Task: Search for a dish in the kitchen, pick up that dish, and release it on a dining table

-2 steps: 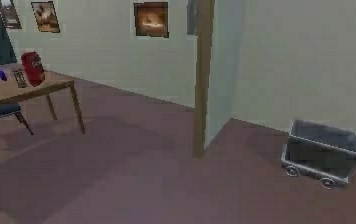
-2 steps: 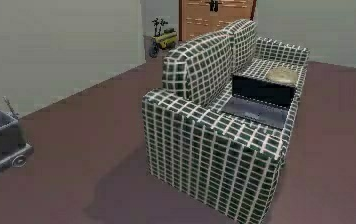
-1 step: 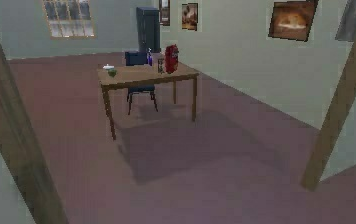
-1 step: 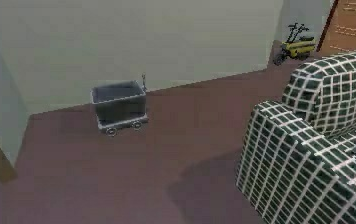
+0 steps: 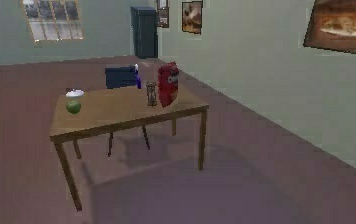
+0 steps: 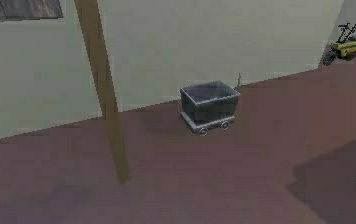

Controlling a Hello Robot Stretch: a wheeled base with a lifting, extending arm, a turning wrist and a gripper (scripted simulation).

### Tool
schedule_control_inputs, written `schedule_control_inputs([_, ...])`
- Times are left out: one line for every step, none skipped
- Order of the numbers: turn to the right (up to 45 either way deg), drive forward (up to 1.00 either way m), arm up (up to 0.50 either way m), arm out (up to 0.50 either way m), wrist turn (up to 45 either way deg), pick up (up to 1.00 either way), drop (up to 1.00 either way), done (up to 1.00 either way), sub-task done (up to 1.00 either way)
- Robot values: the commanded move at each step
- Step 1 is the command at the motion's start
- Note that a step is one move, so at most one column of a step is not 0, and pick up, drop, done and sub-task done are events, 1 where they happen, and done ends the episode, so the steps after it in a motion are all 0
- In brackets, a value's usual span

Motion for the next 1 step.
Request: schedule_control_inputs([-9.0, 0.0, 0.0, 0.0, 0.0, 0.0, 0.0, 0.0, 0.0])
